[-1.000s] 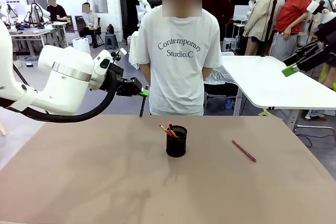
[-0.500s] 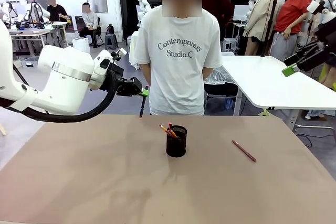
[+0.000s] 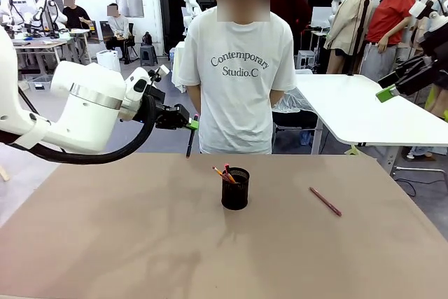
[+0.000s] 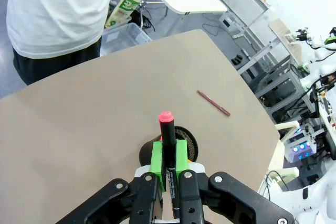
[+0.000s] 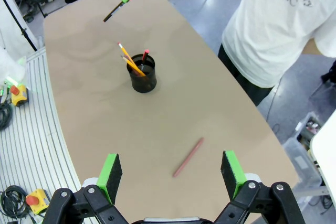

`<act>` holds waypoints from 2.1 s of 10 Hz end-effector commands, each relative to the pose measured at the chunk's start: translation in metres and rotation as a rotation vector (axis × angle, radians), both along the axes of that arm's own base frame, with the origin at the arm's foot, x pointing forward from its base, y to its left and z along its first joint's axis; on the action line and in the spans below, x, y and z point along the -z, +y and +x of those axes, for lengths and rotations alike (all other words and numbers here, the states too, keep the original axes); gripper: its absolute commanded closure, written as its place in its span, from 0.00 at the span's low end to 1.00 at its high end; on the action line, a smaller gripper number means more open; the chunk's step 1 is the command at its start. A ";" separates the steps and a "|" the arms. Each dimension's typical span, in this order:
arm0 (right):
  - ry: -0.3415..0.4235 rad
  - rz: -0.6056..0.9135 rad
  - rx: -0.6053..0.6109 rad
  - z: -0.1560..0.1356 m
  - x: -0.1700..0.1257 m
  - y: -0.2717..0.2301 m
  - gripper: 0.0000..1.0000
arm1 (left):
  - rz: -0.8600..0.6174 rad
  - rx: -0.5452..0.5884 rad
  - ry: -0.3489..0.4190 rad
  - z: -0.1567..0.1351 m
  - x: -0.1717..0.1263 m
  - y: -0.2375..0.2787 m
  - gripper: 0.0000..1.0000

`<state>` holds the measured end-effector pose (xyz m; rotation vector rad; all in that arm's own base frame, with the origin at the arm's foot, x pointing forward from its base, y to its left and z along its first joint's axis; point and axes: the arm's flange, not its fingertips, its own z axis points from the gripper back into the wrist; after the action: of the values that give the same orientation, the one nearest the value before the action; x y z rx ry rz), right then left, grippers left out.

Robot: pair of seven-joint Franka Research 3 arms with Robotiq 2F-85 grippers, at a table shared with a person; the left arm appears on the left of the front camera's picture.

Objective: Place the pens into the pen holder.
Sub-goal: Pick up a writing instrument from the table and place it into the Pen holder.

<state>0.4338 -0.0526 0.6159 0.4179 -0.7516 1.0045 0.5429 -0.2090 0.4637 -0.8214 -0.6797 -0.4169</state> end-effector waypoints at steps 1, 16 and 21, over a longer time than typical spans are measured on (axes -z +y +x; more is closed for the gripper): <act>-0.007 0.010 -0.001 -0.001 -0.002 0.001 0.00 | -0.001 -0.001 0.050 0.002 -0.001 -0.001 1.00; -0.007 0.010 -0.001 -0.001 -0.002 0.001 0.00 | -0.314 0.393 -0.785 -0.001 0.028 -0.079 1.00; -0.007 0.010 -0.001 -0.001 -0.002 0.001 0.00 | -0.293 0.392 -0.746 -0.003 0.035 -0.088 1.00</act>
<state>0.4337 -0.0525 0.6160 0.4177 -0.7517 1.0047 0.5425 -0.3038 0.4258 -1.0706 -1.2904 -1.0029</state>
